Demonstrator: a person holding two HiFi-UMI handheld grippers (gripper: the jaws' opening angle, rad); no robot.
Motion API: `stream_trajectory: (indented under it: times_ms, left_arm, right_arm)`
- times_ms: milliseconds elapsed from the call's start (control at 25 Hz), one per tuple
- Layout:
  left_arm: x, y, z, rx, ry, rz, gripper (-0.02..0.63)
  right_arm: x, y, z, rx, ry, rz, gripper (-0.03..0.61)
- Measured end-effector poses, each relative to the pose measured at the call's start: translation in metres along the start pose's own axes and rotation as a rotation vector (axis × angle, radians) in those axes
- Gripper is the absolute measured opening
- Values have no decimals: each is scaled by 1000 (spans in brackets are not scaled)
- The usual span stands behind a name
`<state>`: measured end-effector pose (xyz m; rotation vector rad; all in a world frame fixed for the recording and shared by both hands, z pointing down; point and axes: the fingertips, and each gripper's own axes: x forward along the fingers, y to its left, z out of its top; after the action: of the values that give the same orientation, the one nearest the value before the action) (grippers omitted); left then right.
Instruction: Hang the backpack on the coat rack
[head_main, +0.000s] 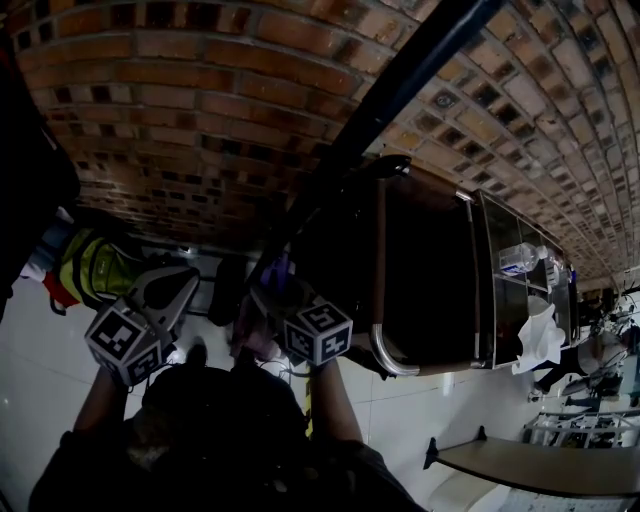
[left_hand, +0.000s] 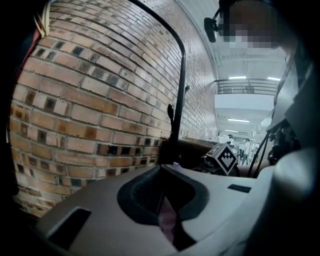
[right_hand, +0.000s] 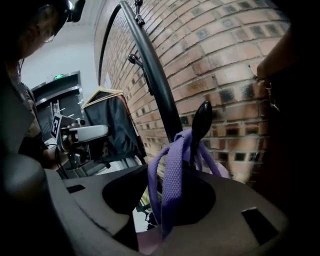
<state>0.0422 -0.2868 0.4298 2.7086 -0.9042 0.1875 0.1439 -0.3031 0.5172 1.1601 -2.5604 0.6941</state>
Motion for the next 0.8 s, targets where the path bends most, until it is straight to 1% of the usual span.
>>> stream_trajectory:
  times_ms: [160,280,520,600,720,800]
  left_arm:
    - [-5,-3,-1,13,9,-28,34]
    - [-9,-4,0,23,10,-50,34]
    - [-21,-2,0,34,11,-97,34]
    - [-25,0,-3,35,16,-116,34]
    - [-31,1,-9,42,30,-152,34]
    - [-34,1,-15,53,44,-178,34]
  right_arm:
    - [-15,-4,0,-29,-35,-105,170]
    - [-24,-2,1,-47,-54,-180,172]
    - [-38,-2,2,-111,-83,-377,175]
    - [-47,-3,2,-99,-110,-435,176]
    - [-63,4,4,-35,-179,-467,176]
    - [-75,12,8,-18,-237,-494,172]
